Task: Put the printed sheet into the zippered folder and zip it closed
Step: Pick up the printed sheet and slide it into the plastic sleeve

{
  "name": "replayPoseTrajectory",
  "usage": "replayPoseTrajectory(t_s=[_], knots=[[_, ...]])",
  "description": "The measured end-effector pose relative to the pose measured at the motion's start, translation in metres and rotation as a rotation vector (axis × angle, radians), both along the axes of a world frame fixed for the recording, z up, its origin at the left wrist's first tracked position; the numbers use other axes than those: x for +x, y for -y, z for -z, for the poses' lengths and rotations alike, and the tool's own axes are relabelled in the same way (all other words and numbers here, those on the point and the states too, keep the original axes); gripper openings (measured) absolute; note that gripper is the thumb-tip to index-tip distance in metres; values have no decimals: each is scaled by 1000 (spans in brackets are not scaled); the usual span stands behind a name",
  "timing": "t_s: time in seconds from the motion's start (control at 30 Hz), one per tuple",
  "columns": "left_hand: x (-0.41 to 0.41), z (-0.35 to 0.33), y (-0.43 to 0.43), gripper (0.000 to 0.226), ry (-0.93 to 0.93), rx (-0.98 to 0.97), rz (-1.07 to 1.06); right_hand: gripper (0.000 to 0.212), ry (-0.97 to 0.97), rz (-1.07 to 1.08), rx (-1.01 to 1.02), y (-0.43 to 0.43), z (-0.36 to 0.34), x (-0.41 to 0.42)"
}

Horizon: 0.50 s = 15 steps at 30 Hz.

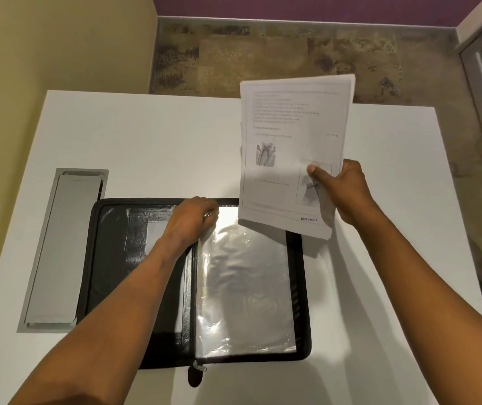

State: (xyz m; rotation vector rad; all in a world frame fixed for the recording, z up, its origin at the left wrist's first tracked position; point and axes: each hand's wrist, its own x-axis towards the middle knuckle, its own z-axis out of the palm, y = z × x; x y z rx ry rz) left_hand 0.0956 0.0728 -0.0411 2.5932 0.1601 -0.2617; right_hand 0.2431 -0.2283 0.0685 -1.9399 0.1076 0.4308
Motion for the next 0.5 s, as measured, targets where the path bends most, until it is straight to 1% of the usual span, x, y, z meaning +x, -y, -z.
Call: replayPoseTrajectory(t_s=[0.1, 0.23, 0.33, 0.5], knots=[[3, -1, 0, 13, -18, -81, -38, 35, 33, -73, -10, -25, -3, 20], [6, 1, -2, 7, -55, -192, -108, 37, 58, -203, -50, -56, -3, 42], [6, 1, -3, 9, -78, -255, -98, 38, 63, -287, -76, -69, -1, 57], [15, -4, -6, 9, -100, -326, -78, 44, 14, -385, -93, -81, 6, 82]])
